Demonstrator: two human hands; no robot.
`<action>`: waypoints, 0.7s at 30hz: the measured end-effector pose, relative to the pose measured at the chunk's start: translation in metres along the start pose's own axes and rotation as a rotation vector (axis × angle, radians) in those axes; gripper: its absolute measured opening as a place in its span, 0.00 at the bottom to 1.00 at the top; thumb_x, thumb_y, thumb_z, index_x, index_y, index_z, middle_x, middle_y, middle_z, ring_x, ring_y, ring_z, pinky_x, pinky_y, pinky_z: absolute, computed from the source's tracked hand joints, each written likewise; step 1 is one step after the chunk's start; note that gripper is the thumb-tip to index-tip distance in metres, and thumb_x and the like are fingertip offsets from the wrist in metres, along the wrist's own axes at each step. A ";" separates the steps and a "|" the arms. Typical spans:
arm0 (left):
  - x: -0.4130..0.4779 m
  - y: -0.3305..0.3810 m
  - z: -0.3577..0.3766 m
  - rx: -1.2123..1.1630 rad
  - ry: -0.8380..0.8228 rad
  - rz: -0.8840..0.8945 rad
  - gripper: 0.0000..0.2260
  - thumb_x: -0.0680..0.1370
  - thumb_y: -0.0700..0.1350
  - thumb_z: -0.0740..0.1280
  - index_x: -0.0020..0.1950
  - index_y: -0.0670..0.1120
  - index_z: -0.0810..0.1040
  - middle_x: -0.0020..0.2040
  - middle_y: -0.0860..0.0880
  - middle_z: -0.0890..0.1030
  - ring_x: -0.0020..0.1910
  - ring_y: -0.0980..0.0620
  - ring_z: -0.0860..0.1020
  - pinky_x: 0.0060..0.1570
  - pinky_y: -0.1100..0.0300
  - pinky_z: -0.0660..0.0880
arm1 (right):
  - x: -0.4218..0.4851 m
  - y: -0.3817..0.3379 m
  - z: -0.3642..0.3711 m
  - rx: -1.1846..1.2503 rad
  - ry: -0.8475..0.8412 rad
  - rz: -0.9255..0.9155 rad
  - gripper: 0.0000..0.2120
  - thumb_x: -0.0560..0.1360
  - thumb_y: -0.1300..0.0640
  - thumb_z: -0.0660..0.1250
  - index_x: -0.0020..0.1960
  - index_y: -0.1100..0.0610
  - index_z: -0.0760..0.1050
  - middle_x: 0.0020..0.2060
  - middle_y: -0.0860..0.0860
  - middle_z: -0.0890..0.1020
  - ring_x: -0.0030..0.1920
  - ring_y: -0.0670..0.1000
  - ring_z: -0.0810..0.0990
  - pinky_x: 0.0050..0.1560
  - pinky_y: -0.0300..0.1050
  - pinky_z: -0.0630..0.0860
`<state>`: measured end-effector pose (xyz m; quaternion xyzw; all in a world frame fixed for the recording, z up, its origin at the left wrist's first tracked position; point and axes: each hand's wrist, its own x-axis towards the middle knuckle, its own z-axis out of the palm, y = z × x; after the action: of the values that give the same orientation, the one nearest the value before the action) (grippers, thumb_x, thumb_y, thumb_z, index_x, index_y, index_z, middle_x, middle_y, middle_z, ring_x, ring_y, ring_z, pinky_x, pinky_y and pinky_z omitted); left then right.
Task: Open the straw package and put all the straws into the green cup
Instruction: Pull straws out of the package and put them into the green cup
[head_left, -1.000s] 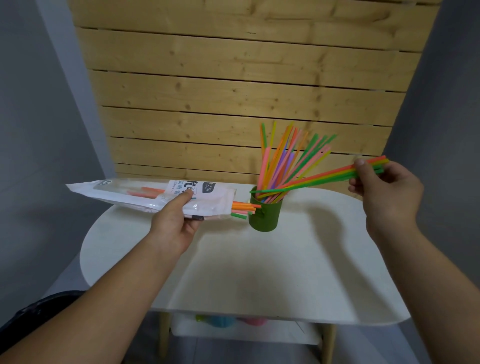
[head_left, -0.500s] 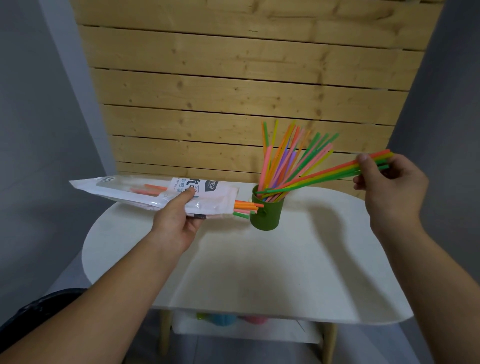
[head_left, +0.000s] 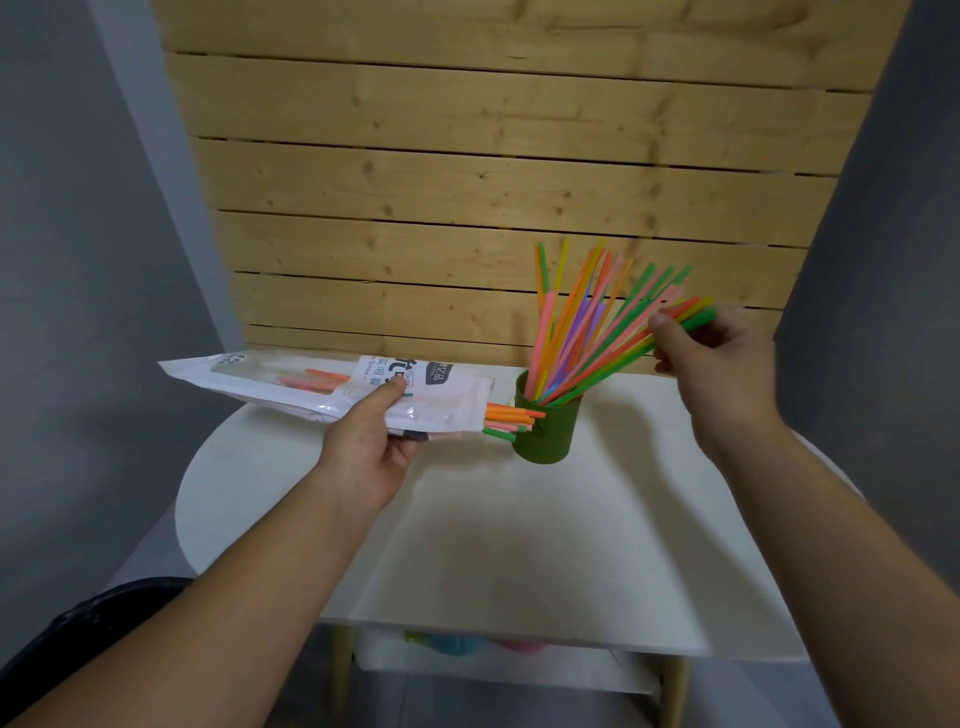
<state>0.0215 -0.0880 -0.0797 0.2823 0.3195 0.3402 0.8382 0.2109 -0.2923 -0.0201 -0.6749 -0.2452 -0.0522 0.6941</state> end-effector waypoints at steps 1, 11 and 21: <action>0.000 0.000 0.000 0.001 -0.002 -0.002 0.09 0.77 0.37 0.73 0.56 0.43 0.80 0.41 0.46 0.89 0.37 0.50 0.88 0.34 0.58 0.85 | 0.001 0.003 0.005 0.000 -0.008 0.022 0.02 0.76 0.57 0.71 0.44 0.52 0.80 0.34 0.47 0.82 0.31 0.40 0.79 0.34 0.33 0.76; 0.005 0.002 -0.004 0.010 -0.014 -0.005 0.08 0.77 0.36 0.74 0.55 0.43 0.81 0.43 0.46 0.89 0.39 0.50 0.88 0.32 0.58 0.83 | -0.001 0.027 0.048 -0.088 -0.026 0.054 0.07 0.75 0.57 0.72 0.41 0.49 0.77 0.34 0.50 0.79 0.38 0.54 0.79 0.41 0.50 0.80; 0.004 0.003 -0.005 0.009 -0.018 0.002 0.08 0.77 0.36 0.74 0.55 0.43 0.81 0.45 0.45 0.90 0.41 0.49 0.89 0.32 0.56 0.84 | 0.011 0.034 0.055 -0.045 -0.023 0.145 0.07 0.75 0.57 0.73 0.49 0.60 0.79 0.39 0.58 0.81 0.41 0.61 0.83 0.47 0.63 0.83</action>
<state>0.0186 -0.0819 -0.0824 0.2896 0.3130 0.3372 0.8393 0.2194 -0.2338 -0.0484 -0.7069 -0.2024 0.0004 0.6777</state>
